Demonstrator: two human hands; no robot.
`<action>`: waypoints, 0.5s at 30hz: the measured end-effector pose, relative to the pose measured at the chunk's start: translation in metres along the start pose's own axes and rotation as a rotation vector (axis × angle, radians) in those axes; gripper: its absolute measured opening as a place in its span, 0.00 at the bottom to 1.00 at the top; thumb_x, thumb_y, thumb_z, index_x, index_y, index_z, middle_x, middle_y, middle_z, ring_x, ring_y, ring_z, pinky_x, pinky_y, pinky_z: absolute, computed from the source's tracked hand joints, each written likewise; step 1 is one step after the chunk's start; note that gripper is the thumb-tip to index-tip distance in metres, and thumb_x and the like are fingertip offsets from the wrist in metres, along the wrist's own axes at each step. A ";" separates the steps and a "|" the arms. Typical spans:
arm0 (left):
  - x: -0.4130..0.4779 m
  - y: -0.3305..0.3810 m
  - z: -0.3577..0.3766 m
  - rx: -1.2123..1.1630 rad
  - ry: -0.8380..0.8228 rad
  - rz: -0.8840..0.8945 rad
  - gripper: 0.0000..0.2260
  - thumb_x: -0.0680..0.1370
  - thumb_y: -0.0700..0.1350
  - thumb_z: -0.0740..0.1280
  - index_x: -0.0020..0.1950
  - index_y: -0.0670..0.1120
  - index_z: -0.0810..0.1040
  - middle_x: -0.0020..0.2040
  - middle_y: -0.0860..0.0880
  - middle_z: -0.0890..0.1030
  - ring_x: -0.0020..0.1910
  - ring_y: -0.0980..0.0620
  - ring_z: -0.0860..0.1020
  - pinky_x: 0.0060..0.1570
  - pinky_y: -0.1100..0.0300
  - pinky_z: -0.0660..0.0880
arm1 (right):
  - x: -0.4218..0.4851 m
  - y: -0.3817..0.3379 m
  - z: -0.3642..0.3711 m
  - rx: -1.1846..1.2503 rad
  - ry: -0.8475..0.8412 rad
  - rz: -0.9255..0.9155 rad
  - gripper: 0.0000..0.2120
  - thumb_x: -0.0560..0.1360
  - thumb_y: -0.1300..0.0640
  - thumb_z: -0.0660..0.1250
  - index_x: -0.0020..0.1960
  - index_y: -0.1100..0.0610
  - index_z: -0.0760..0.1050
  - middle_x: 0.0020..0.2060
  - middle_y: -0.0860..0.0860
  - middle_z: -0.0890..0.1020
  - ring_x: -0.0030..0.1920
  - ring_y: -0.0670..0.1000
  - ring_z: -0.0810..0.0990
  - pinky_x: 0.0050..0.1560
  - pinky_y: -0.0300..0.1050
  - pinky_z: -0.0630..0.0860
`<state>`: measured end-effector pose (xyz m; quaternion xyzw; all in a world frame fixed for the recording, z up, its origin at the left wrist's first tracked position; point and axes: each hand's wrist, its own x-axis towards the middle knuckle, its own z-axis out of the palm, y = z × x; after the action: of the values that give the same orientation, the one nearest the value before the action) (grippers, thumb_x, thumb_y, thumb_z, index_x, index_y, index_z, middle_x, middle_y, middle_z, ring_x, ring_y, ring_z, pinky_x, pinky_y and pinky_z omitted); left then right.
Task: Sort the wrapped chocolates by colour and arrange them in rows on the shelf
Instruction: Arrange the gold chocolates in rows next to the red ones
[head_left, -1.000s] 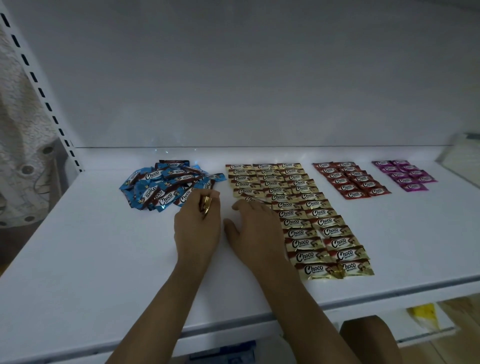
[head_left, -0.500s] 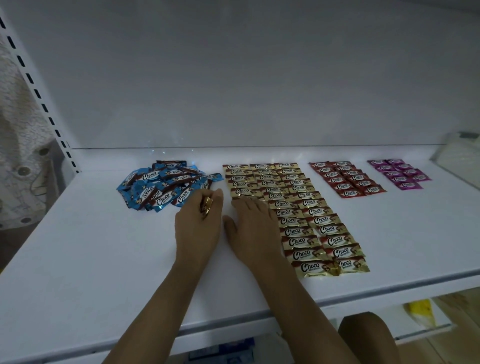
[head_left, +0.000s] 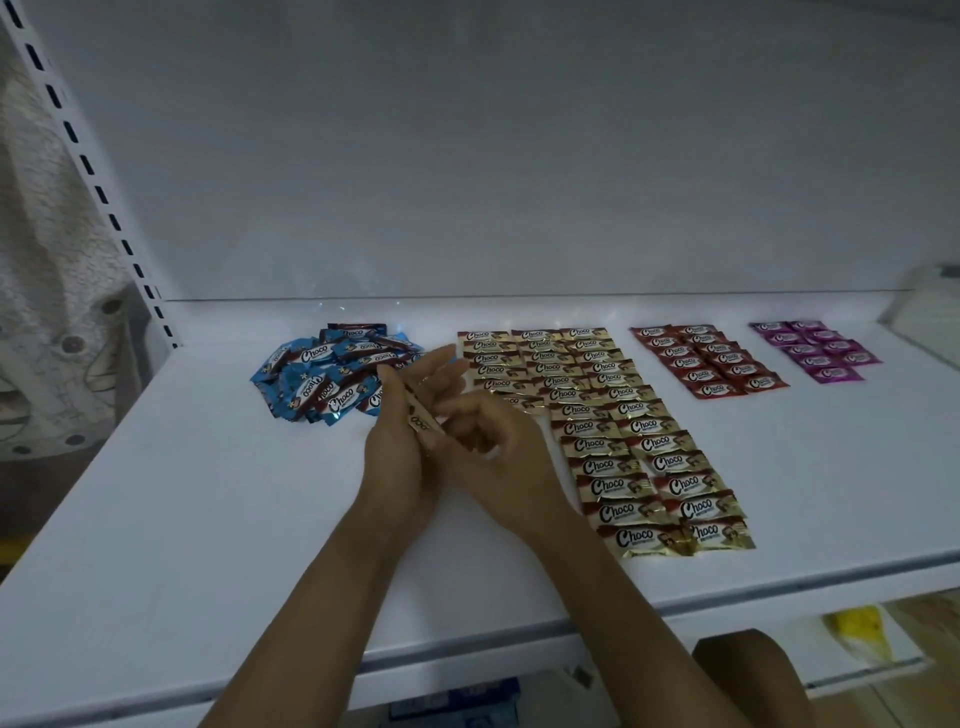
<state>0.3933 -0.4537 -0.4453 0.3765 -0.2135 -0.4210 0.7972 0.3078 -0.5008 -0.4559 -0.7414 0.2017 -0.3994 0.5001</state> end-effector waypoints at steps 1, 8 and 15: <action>0.000 0.001 0.001 -0.006 0.003 -0.011 0.24 0.81 0.59 0.48 0.57 0.47 0.79 0.57 0.46 0.81 0.59 0.49 0.78 0.56 0.52 0.76 | 0.001 0.000 0.001 0.009 0.001 -0.008 0.06 0.68 0.52 0.73 0.44 0.45 0.79 0.35 0.49 0.82 0.36 0.49 0.79 0.39 0.42 0.74; -0.002 -0.005 0.003 0.540 0.068 0.198 0.08 0.81 0.43 0.61 0.48 0.49 0.80 0.40 0.55 0.83 0.38 0.61 0.80 0.42 0.67 0.77 | 0.009 0.001 -0.018 0.159 0.322 0.087 0.11 0.75 0.66 0.67 0.50 0.52 0.80 0.43 0.49 0.83 0.39 0.44 0.78 0.40 0.37 0.74; -0.003 -0.002 0.000 0.336 0.052 0.096 0.07 0.80 0.45 0.64 0.51 0.47 0.81 0.44 0.50 0.85 0.44 0.54 0.82 0.44 0.65 0.78 | 0.005 0.008 -0.015 -0.128 0.377 -0.178 0.10 0.72 0.68 0.68 0.48 0.55 0.78 0.45 0.45 0.79 0.47 0.42 0.79 0.45 0.33 0.75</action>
<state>0.3909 -0.4516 -0.4469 0.5046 -0.2780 -0.3310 0.7473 0.2993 -0.5163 -0.4588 -0.6988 0.2503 -0.5598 0.3682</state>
